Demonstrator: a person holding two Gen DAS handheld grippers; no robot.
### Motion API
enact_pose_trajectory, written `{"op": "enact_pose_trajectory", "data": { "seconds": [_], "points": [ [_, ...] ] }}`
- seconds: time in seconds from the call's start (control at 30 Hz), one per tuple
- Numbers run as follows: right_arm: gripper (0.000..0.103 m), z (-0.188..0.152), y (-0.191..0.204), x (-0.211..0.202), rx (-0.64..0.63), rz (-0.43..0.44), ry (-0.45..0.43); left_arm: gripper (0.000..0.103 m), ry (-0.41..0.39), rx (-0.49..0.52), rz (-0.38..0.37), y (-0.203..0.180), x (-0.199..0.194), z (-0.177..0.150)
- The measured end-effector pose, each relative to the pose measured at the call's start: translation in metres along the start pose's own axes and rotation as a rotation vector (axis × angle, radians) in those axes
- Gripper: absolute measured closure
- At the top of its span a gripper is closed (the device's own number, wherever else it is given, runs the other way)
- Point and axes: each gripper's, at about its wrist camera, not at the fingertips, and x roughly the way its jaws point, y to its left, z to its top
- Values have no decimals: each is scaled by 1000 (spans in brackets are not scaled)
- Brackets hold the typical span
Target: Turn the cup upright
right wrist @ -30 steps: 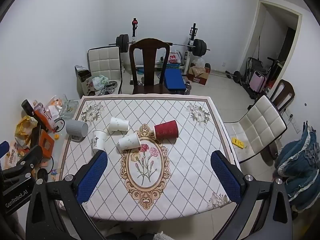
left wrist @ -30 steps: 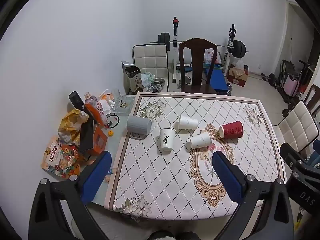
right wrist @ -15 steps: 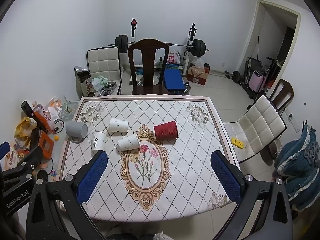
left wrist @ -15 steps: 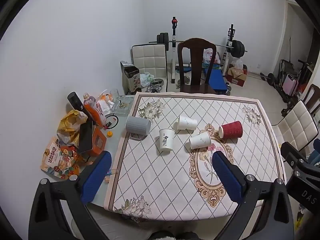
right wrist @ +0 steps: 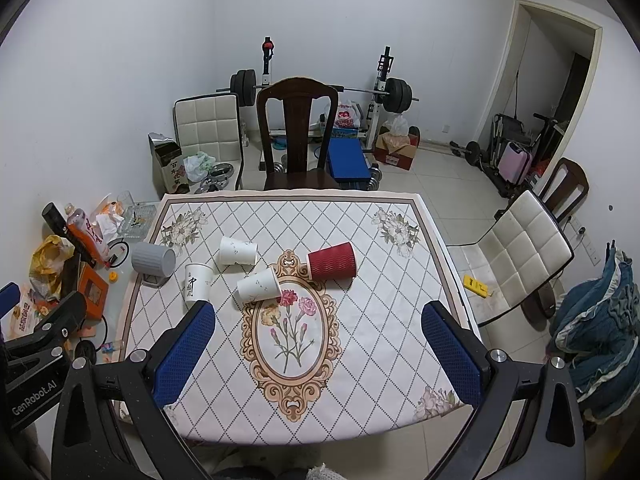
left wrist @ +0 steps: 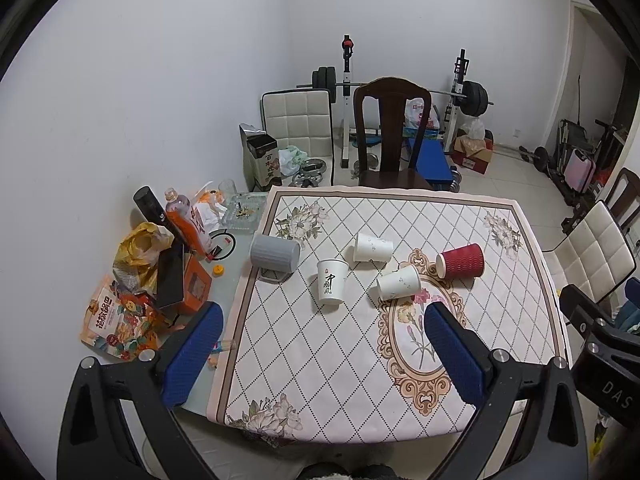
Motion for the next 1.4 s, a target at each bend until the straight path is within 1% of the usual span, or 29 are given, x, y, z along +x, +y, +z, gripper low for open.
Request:
{"op": "enact_pose_trajectory", "data": {
  "seconds": [0.4,1.4],
  "points": [
    [0,-1,1,2,1,-1,0,0,-17,5,4,1,-2,2],
    [0,3,2,-1,3,6,-3,0,-25,5,0,-1,-13,2]
  ]
}}
